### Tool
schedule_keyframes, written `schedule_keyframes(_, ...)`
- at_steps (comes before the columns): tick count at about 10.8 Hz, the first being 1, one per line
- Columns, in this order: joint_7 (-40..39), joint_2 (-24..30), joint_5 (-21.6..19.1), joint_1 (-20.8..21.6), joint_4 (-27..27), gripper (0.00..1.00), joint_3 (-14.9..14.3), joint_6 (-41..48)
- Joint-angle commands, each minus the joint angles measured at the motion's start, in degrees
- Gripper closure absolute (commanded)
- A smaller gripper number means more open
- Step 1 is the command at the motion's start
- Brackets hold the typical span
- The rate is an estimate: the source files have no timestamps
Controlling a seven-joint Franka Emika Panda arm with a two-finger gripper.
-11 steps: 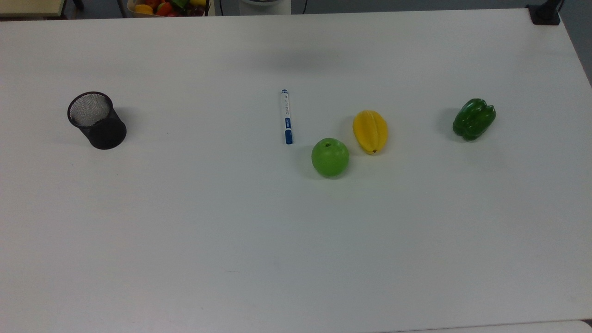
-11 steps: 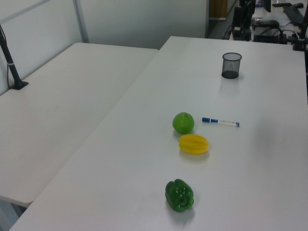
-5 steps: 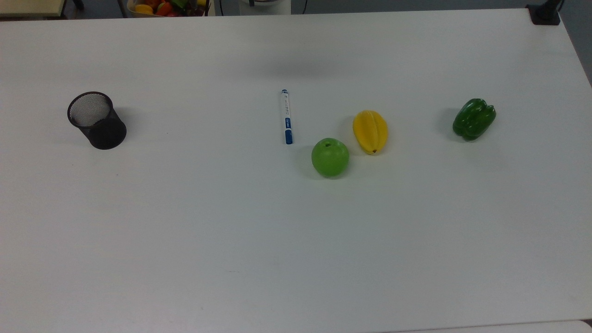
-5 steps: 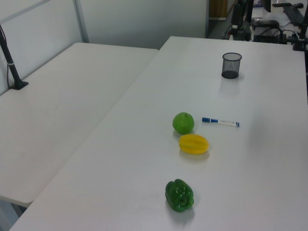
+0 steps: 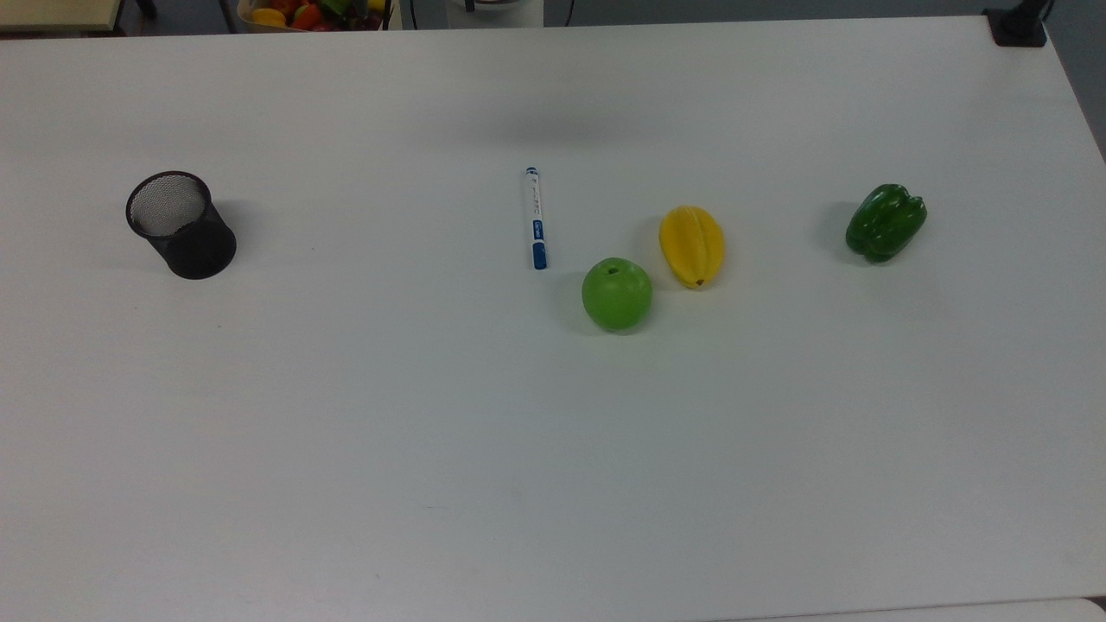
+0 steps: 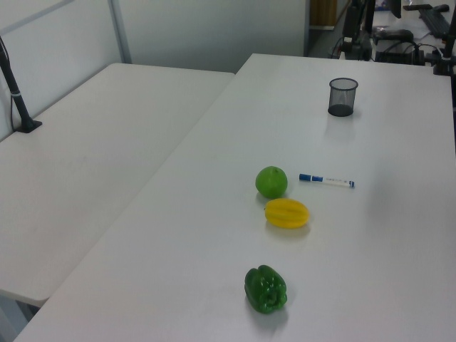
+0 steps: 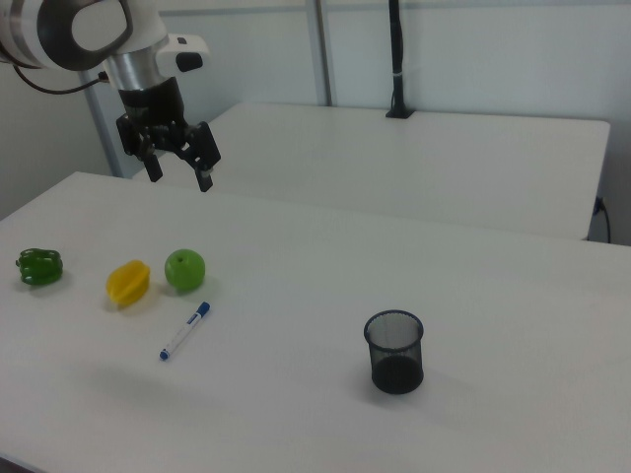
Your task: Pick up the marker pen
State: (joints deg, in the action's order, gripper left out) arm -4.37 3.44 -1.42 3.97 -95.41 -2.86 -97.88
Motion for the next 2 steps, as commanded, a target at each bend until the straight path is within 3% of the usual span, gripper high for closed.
schedule_keyframes(1, -1.3, 0.2, -0.9, 1.1, -0.3, 0.00, -1.1, -0.6)
schedule_keyframes(2, -1.3, 0.2, -0.9, 1.1, -0.4, 0.00, -1.1, -0.5)
